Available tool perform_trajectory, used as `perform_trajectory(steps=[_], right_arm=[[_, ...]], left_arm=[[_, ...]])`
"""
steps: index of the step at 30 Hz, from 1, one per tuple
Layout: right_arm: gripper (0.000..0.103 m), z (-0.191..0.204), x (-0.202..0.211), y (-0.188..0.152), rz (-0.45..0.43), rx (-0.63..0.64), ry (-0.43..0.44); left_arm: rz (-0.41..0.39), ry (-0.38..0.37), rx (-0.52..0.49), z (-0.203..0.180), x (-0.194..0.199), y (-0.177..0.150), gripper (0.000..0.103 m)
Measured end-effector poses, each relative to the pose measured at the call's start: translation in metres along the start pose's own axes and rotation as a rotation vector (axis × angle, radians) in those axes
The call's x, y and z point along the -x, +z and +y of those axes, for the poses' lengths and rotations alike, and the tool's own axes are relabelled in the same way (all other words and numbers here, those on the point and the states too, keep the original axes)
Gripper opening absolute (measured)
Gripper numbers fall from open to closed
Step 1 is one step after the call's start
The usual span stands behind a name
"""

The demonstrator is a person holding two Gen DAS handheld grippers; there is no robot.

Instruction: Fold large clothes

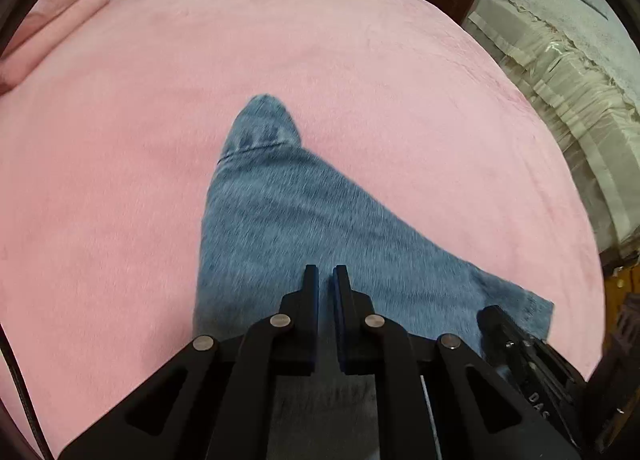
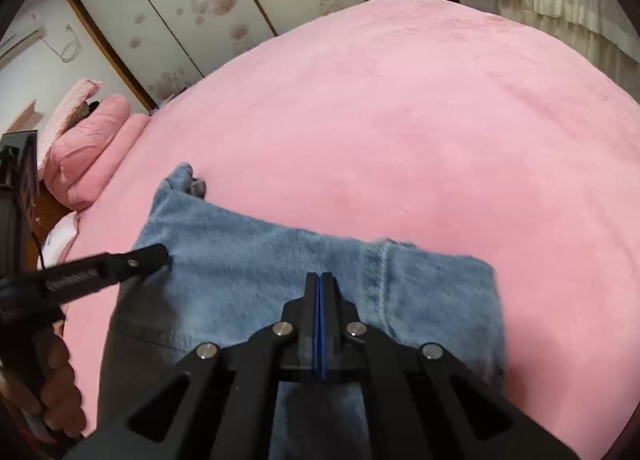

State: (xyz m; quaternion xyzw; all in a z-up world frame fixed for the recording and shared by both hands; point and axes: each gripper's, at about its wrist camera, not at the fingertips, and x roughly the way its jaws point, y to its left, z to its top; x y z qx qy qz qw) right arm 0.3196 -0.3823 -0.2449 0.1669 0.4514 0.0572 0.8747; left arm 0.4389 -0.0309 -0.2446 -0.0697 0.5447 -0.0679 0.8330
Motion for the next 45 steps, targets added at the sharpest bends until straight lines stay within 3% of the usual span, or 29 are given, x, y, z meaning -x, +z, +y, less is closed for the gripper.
perform_trajectory(steps=[3, 5, 8, 13, 15, 17, 23, 28, 29, 30, 31, 32, 33, 35, 39, 45], right_arm=[[0.0, -0.007, 0.013, -0.004, 0.034, 0.04, -0.034], [0.0, -0.005, 0.025, -0.016, 0.052, 0.042, -0.059], [0.0, -0.001, 0.035, -0.037, 0.127, 0.021, -0.077], [0.0, -0.007, 0.075, -0.087, 0.238, -0.078, -0.098], [0.0, -0.006, 0.088, -0.1, 0.268, -0.093, -0.111], [0.0, -0.005, 0.106, -0.111, 0.293, -0.108, -0.116], [0.003, 0.01, 0.123, -0.128, 0.419, -0.116, -0.187], [0.003, 0.024, 0.142, -0.12, 0.446, -0.16, -0.151], [0.01, 0.029, 0.143, -0.115, 0.446, -0.156, -0.149], [0.018, 0.034, 0.144, -0.112, 0.445, -0.15, -0.151], [0.045, 0.036, 0.146, -0.109, 0.442, -0.146, -0.153], [0.071, 0.04, 0.15, -0.105, 0.429, -0.141, -0.158], [0.077, 0.042, 0.152, -0.102, 0.414, -0.139, -0.161], [0.079, 0.045, 0.157, -0.097, 0.394, -0.13, -0.164], [0.079, 0.05, 0.158, -0.092, 0.4, -0.126, -0.169], [0.079, 0.05, 0.157, -0.09, 0.403, -0.115, -0.17]], left_arm=[[-0.014, 0.025, 0.017, 0.006, 0.018, -0.015, 0.007], [0.019, 0.077, 0.018, 0.005, 0.022, -0.031, 0.007], [0.003, 0.11, -0.011, 0.0, 0.039, -0.063, 0.007], [0.189, 0.064, 0.028, -0.001, 0.045, -0.119, 0.007], [0.166, 0.068, 0.025, -0.002, 0.059, -0.137, 0.007], [0.215, 0.092, 0.002, -0.006, 0.066, -0.151, 0.007], [0.249, 0.175, -0.026, -0.007, 0.092, -0.168, 0.007], [0.26, 0.226, -0.047, 0.007, 0.118, -0.163, 0.009], [0.262, 0.237, -0.054, 0.005, 0.125, -0.163, 0.012], [0.265, 0.254, -0.061, 0.002, 0.131, -0.161, 0.027], [0.269, 0.27, -0.064, 0.005, 0.143, -0.164, 0.059], [0.27, 0.278, -0.062, 0.005, 0.147, -0.162, 0.072], [0.257, 0.279, -0.055, 0.005, 0.15, -0.158, 0.089], [0.231, 0.254, -0.053, 0.005, 0.158, -0.153, 0.09], [0.255, 0.226, -0.081, 0.0, 0.162, -0.146, 0.09], [0.26, 0.226, -0.105, -0.009, 0.163, -0.145, 0.09]])
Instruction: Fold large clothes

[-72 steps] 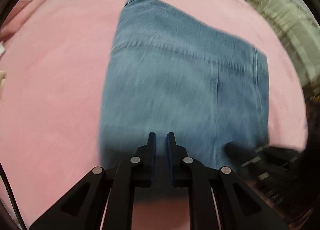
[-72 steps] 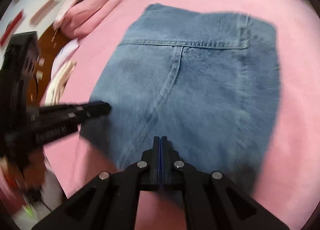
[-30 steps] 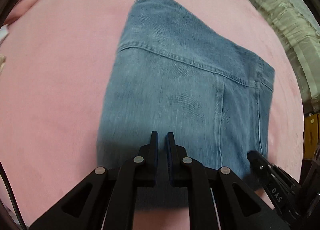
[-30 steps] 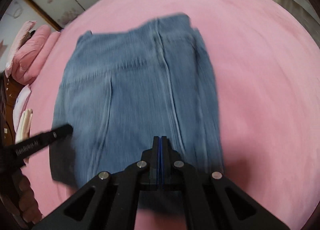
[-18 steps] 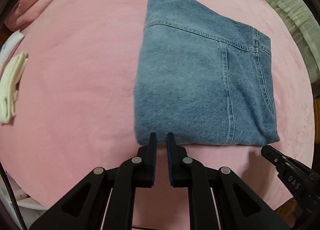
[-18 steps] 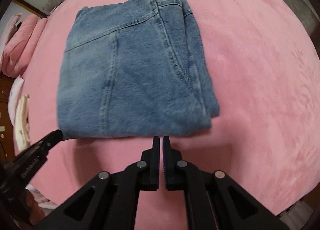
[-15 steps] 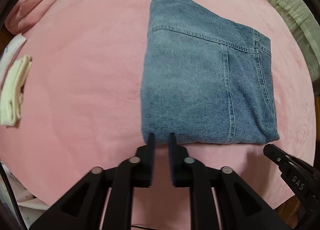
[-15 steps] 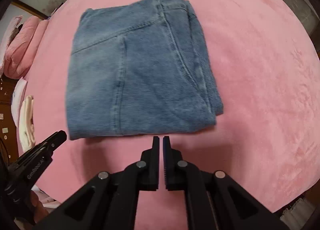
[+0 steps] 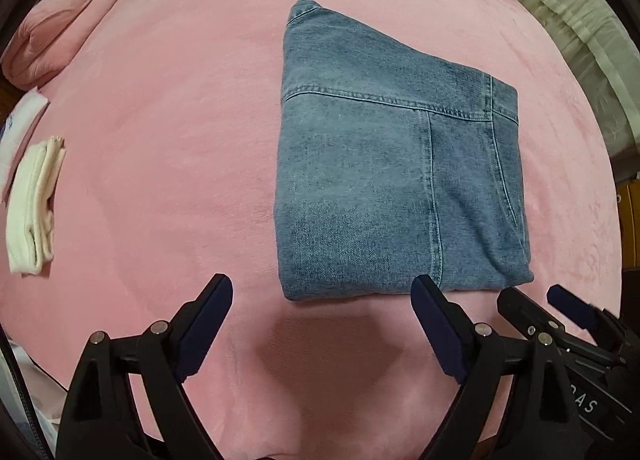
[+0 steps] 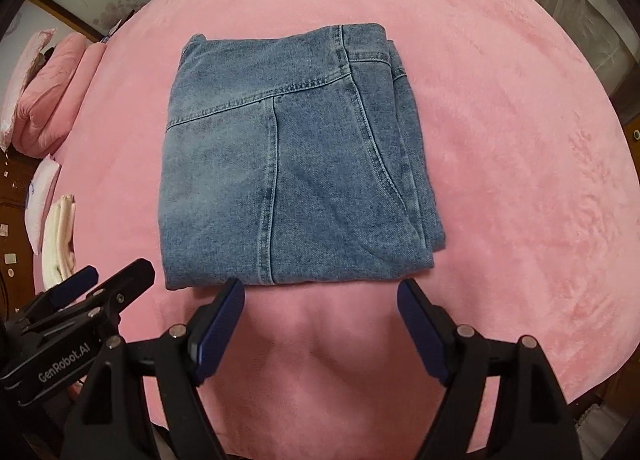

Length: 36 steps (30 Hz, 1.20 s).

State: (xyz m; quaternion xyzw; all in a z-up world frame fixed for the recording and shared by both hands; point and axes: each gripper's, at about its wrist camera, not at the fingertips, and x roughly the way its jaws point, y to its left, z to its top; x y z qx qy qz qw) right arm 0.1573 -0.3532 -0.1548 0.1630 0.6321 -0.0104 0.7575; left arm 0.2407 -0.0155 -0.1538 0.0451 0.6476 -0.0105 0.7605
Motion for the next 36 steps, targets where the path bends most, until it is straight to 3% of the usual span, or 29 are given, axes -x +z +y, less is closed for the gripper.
perform_trajectory(steps=[13, 19, 22, 30, 36], right_arm=[[0.079, -0.007, -0.005, 0.009, 0.009, 0.003, 0.02], [0.079, -0.018, -0.018, 0.018, 0.026, 0.014, 0.057], [0.079, -0.032, -0.029, 0.026, 0.035, 0.007, 0.077], [0.079, -0.085, -0.079, 0.06, 0.033, -0.029, 0.236], [0.079, -0.109, -0.114, 0.082, 0.034, -0.11, 0.467]], left_arm=[[0.04, -0.022, 0.027, -0.009, -0.016, 0.003, 0.09], [-0.01, 0.079, -0.004, -0.011, -0.025, 0.013, 0.09], [-0.003, 0.064, 0.018, -0.003, -0.039, 0.023, 0.09], [0.024, -0.075, 0.159, 0.022, -0.088, 0.049, 0.09], [0.009, -0.112, 0.201, 0.032, -0.121, 0.071, 0.09]])
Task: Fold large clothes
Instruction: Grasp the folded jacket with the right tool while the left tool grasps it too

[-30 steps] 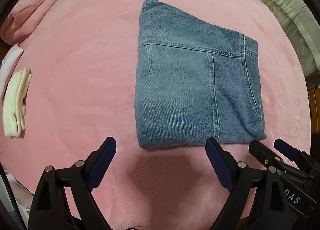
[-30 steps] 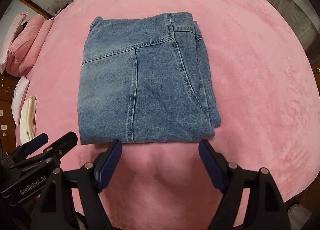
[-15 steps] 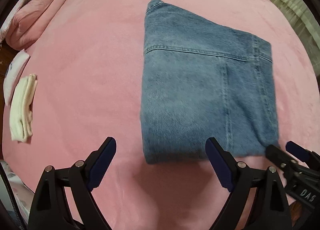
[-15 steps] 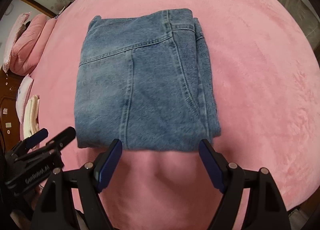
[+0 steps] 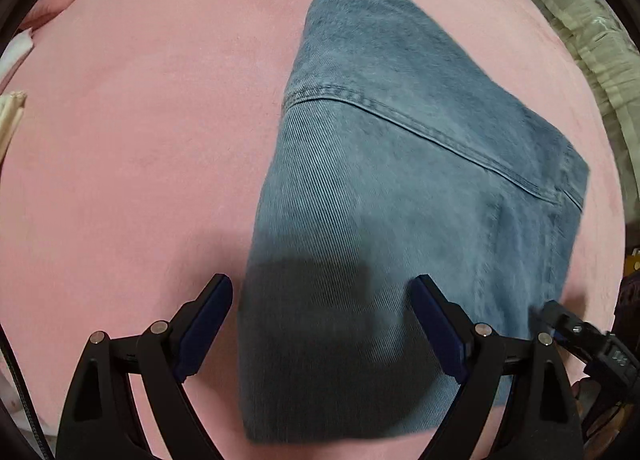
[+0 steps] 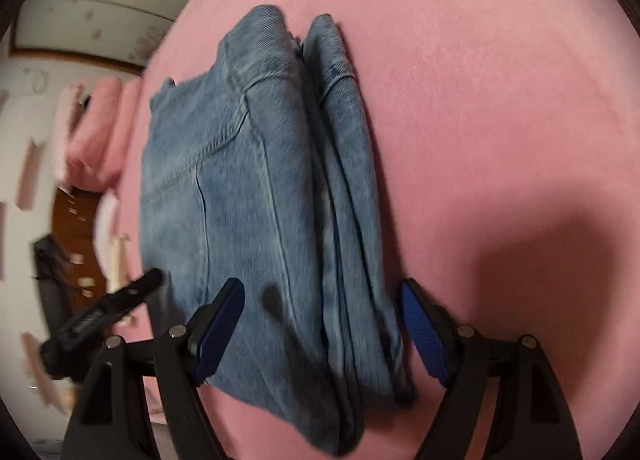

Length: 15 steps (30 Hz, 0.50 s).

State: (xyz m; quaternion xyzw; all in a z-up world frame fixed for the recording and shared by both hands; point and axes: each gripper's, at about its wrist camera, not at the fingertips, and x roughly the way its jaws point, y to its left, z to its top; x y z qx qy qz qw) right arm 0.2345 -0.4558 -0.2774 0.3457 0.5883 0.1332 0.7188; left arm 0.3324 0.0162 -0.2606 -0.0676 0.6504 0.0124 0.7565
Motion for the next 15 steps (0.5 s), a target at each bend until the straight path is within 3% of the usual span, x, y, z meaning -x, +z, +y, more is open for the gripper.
perform_trajectory(steps=[4, 9, 11, 12, 13, 15], right_arm=[[0.079, 0.009, -0.009, 0.018, -0.027, 0.035, 0.044], [0.078, 0.021, -0.018, 0.034, -0.047, 0.047, 0.066], [0.056, 0.021, -0.023, 0.035, -0.043, 0.043, 0.046], [0.049, 0.021, -0.023, 0.034, -0.044, 0.048, 0.014], [0.035, 0.019, -0.021, 0.036, -0.049, 0.051, 0.0], [0.023, 0.014, -0.016, 0.034, -0.065, 0.016, 0.045]], left_arm=[[-0.007, -0.101, 0.033, 0.005, -0.013, 0.022, 0.091], [-0.001, -0.123, 0.056, 0.01, -0.022, 0.037, 0.092], [-0.004, -0.135, 0.079, 0.012, -0.022, 0.036, 0.09], [-0.02, -0.126, 0.096, 0.014, -0.019, 0.032, 0.082], [-0.044, -0.091, 0.095, 0.012, -0.013, 0.026, 0.072], [-0.094, -0.036, 0.081, 0.003, -0.004, 0.011, 0.059]])
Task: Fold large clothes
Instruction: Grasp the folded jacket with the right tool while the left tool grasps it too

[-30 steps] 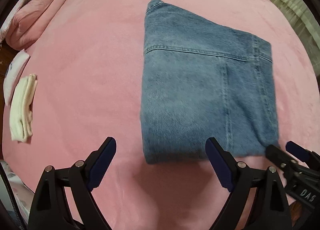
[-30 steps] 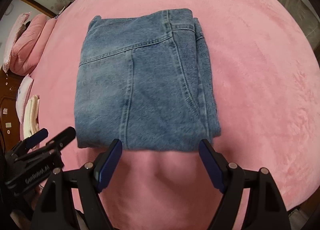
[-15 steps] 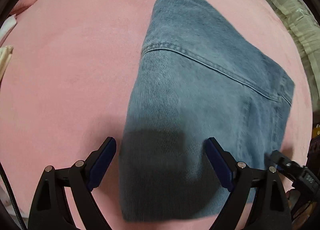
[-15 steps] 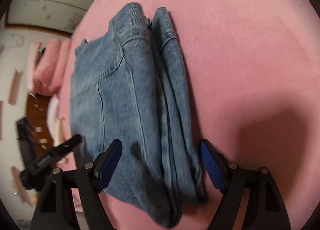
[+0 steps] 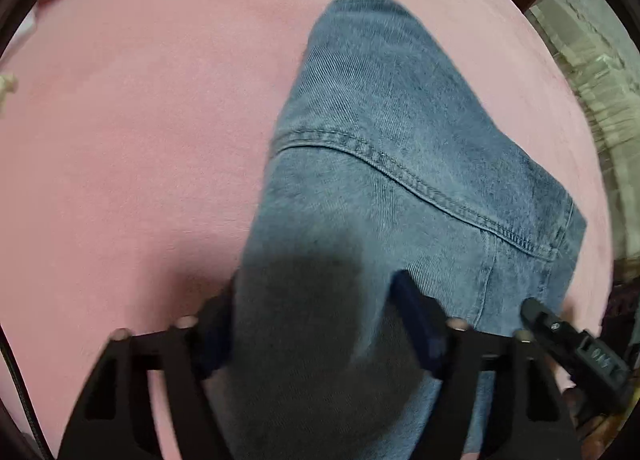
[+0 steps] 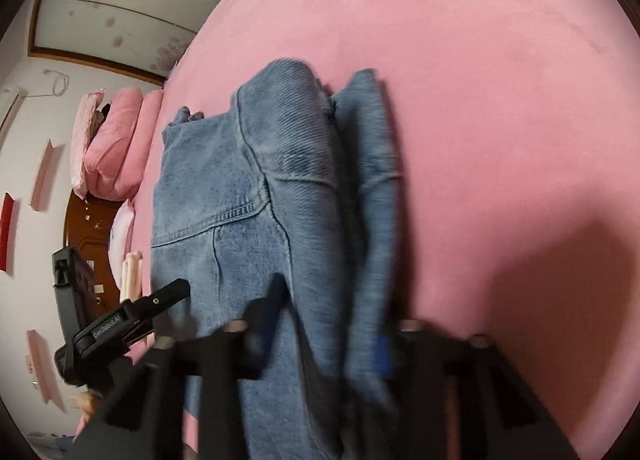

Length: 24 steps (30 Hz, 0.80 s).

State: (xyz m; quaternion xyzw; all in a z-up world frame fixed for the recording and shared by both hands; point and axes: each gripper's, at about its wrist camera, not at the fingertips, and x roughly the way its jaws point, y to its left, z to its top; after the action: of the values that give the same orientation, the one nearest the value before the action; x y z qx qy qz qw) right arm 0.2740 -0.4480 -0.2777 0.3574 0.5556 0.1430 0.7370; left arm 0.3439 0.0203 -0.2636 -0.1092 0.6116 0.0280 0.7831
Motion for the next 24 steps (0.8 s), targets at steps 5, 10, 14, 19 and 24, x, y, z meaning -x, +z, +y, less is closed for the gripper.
perform_trajectory(steps=[5, 10, 14, 19, 24], right_arm=[[0.015, 0.035, 0.015, -0.013, -0.033, 0.071, -0.04], [0.015, 0.087, 0.049, -0.057, -0.058, 0.155, -0.118], [0.014, 0.106, 0.078, -0.111, -0.011, 0.158, -0.18], [0.014, 0.124, 0.096, -0.195, 0.104, 0.116, -0.239], [0.014, 0.182, 0.096, -0.273, 0.146, 0.067, -0.339]], left_arm=[[-0.093, 0.065, -0.005, -0.017, 0.027, -0.021, 0.041], [-0.045, 0.054, 0.019, -0.015, 0.064, -0.055, 0.038], [0.069, 0.007, 0.027, 0.011, 0.089, -0.104, 0.037], [0.236, -0.057, 0.031, 0.058, 0.114, -0.177, 0.035], [0.3, -0.133, -0.046, 0.109, 0.155, -0.221, 0.034]])
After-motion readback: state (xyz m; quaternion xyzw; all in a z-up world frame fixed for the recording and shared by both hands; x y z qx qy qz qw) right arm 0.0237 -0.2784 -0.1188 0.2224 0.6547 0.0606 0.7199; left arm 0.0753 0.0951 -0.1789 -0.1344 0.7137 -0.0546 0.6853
